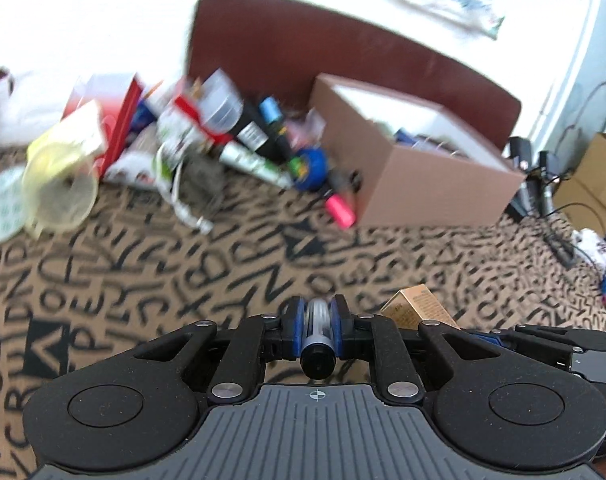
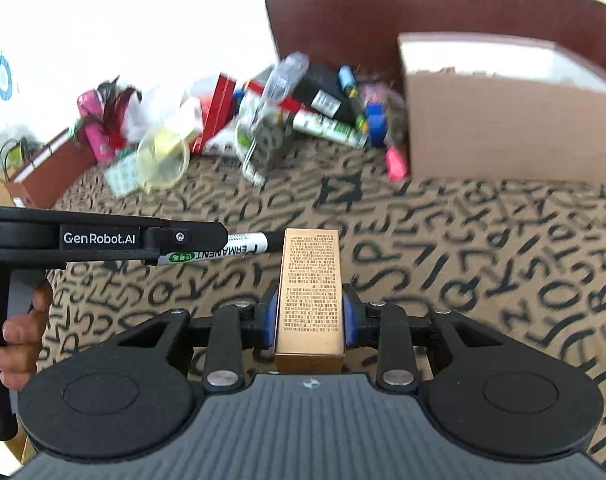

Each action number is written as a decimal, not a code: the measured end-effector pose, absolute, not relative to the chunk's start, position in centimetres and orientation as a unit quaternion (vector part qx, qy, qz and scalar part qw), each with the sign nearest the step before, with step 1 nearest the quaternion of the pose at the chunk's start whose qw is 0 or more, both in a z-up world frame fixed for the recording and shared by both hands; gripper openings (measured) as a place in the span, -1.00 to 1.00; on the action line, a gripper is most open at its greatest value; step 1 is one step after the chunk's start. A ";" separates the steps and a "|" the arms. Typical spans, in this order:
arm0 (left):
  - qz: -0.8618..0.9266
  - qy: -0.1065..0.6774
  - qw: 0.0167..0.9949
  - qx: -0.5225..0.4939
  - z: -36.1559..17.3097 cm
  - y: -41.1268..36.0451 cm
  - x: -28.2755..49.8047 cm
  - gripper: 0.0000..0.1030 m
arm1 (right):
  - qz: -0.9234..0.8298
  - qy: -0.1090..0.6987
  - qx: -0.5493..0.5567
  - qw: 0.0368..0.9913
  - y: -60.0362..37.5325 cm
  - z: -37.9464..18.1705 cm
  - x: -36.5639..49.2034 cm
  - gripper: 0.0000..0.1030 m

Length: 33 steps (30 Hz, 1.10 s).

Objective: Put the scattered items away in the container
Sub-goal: 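Lift the white marker and gold box off the table with both tools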

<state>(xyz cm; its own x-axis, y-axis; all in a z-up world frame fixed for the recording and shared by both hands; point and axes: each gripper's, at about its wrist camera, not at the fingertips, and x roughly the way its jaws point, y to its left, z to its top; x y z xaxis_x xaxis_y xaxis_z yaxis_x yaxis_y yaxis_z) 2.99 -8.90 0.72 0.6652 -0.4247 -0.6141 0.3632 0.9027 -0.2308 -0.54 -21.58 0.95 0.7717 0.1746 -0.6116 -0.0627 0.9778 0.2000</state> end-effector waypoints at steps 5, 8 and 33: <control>-0.221 0.382 0.897 -0.010 -1.2 -10.3 3.6 -0.88 | 0.052 0.328 0.085 0.939 -22.6 1.1 -0.5 -0.33; -0.207 0.417 0.885 0.012 -3.4 -10.7 3.7 -0.43 | 0.046 0.349 0.090 0.932 -22.9 -0.3 -0.3 -0.33; -0.222 0.413 0.881 0.056 -5.2 -11.1 3.1 -0.78 | 0.043 0.383 0.035 0.922 -21.5 -3.1 1.0 -0.32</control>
<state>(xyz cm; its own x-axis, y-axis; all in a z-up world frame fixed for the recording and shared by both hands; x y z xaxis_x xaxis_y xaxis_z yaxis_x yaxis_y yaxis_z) 3.05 -11.06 -5.23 0.5602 -0.3455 -0.7528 0.4383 0.8948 -0.0845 1.00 -21.45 -3.07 0.7034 0.1063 -0.7028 -0.0525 0.9938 0.0977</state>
